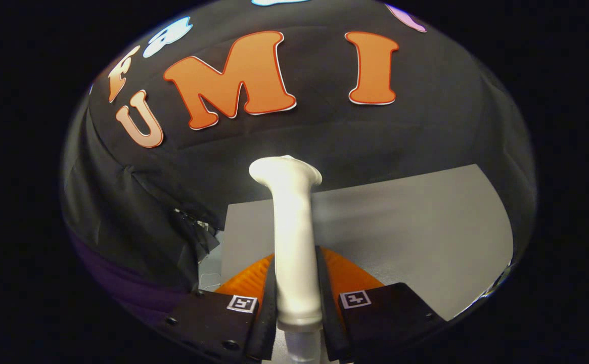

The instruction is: Iron the clothes twice with a garment steamer, once on the left side and once on the right side.

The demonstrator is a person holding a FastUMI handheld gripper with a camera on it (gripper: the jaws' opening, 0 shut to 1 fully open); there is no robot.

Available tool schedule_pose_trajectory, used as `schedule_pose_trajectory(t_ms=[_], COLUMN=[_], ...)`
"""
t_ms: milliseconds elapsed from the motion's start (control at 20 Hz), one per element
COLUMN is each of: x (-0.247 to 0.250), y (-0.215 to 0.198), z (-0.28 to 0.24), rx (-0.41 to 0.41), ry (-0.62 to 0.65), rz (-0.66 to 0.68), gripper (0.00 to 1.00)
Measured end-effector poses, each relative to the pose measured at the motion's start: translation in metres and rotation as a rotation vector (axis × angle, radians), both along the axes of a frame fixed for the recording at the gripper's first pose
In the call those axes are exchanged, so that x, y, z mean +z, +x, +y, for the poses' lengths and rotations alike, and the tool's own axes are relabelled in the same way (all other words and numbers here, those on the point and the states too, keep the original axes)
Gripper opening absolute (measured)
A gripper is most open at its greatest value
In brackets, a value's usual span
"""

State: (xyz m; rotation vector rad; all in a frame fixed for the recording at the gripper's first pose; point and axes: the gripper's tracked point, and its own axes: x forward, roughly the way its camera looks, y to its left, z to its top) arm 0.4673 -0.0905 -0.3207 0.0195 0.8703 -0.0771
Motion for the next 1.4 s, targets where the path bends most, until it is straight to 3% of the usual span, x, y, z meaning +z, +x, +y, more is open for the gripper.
schedule_pose_trajectory(t_ms=[400, 650, 1100, 1400], x=[0.086, 0.171, 0.276, 0.311], y=[-0.077, -0.144, -0.297, -0.361], z=[0.011, 0.026, 0.106, 0.184], rx=[-0.076, -0.120, -0.192, -0.182], ry=[0.019, -0.036, -0.097, -0.135], rz=[-0.268, -0.451, -0.681, -0.785], gripper=[0.46, 0.46, 0.45, 0.45])
